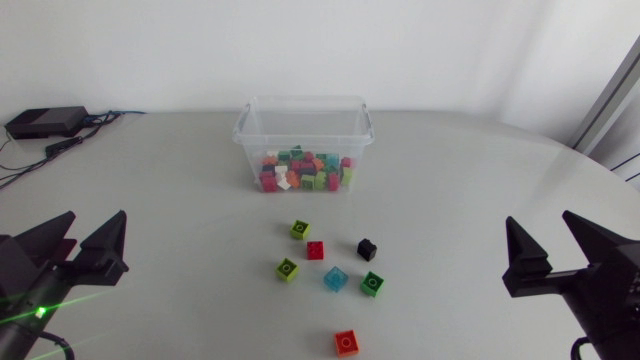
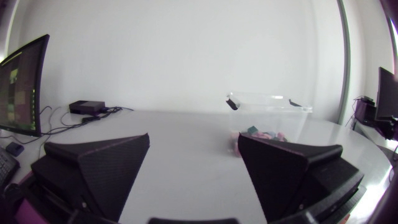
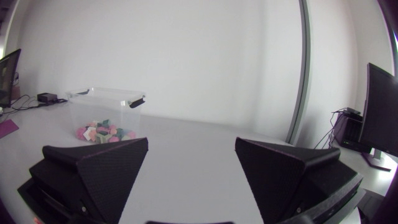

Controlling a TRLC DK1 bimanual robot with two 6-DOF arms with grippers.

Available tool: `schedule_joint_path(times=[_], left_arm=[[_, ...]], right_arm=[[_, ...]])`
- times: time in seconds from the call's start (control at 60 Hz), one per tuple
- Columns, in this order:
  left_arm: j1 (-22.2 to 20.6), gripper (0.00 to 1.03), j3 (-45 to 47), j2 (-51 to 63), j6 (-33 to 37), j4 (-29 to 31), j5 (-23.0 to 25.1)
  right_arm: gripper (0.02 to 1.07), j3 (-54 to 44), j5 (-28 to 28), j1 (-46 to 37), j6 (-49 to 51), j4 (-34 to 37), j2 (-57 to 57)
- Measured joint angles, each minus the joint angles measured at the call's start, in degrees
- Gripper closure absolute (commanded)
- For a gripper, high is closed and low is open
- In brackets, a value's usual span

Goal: Place the duplo bricks in the container

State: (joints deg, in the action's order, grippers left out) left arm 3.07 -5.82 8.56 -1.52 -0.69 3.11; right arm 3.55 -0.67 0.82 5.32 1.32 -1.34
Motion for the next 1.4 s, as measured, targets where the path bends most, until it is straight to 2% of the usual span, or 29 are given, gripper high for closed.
schedule_joint_path(times=[0.167,0.333,0.45,0.717,0.867,0.967,1.067,1.25,1.4], left_arm=[[-3.7,0.06,-8.3,12.7,0.0,-0.4,0.0],[-9.3,0.08,-16.7,24.6,-1.4,3.2,-1.2],[-15.0,0.08,-23.3,33.8,-2.2,10.3,-2.2],[-23.6,0.08,-35.8,50.3,-3.0,22.5,-2.6],[-28.4,0.07,-42.7,61.4,0.9,27.1,-2.6],[-31.6,0.08,-48.1,69.3,4.2,32.9,-2.6],[-34.8,0.08,-52.7,77.3,5.4,35.2,-2.6],[-36.6,0.18,-58.3,89.1,7.8,39.9,-2.6],[-36.6,0.22,-60.0,93.3,9.3,41.0,-2.1]], right_arm=[[0.06,5.1,-0.2,0.0,0.0,0.0,-7.0],[0.06,10.2,-0.9,0.1,0.0,0.2,-17.0],[0.06,14.1,-1.1,0.5,0.0,2.3,-23.1],[0.07,20.2,-5.8,1.1,-0.4,10.5,-31.1],[0.07,22.6,-6.8,2.7,-0.4,15.8,-33.8],[0.07,24.3,-6.9,4.1,-0.4,18.6,-35.5],[0.07,25.6,-7.0,4.5,-0.4,20.5,-37.0],[0.07,28.0,-6.8,4.8,2.2,23.3,-40.9],[0.07,32.7,-5.5,6.8,10.1,30.3,-46.2]])
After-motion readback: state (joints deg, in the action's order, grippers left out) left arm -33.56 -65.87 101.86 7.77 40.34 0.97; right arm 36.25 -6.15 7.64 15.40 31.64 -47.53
